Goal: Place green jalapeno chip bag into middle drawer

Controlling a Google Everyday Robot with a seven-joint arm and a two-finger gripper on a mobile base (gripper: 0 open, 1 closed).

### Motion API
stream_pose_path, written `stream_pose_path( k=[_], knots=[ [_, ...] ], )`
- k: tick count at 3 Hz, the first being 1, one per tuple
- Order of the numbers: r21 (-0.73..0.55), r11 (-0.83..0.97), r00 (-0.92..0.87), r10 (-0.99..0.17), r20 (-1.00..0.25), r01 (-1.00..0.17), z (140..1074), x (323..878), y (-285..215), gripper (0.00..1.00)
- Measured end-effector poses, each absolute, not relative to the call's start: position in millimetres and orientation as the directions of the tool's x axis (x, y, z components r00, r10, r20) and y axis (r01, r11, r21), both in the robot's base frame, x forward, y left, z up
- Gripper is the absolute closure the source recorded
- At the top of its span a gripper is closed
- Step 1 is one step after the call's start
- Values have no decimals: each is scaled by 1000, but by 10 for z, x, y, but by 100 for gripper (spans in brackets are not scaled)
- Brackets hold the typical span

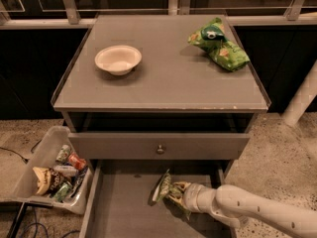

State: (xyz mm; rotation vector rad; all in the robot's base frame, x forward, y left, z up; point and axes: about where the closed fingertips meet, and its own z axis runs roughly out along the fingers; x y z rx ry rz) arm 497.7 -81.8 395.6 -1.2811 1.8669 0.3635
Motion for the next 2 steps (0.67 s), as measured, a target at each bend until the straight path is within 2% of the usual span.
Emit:
stream_pose_path(
  k=[1, 2],
  knots=[
    [-207, 442, -144, -638, -757, -873, 3953, 4985, -823, 81],
    [-207, 442, -144, -638, -757, -873, 3953, 4985, -823, 58]
  ],
)
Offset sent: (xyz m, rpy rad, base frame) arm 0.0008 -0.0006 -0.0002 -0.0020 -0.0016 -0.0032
